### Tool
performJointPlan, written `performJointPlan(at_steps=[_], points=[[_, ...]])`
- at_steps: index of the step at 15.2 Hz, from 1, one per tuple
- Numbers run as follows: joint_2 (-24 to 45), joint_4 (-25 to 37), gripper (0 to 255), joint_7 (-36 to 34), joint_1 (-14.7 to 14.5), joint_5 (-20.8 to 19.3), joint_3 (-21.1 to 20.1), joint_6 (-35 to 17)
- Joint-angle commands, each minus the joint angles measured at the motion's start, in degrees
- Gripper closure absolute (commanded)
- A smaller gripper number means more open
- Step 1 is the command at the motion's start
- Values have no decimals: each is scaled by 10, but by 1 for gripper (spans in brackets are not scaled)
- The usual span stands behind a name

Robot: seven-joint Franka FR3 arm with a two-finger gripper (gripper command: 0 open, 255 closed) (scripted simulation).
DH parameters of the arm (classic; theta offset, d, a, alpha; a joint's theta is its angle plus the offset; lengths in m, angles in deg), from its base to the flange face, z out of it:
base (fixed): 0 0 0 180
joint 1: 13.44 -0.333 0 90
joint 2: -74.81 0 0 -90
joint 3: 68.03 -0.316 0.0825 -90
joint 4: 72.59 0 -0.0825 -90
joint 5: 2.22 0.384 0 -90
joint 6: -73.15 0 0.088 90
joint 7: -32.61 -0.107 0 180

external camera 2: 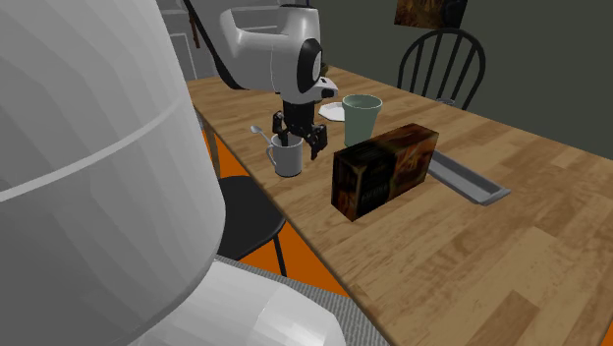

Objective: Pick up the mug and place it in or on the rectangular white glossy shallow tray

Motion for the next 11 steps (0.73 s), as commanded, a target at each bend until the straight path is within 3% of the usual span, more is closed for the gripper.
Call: performJointPlan(at_steps=[1,3,4,11], points=[[0,0,0,0,0,0,0,0],[0,0,0,0,0,0,0,0],[0,0,255,0,0,0,0,0],[0,0,255,0,0,0,0,0]])
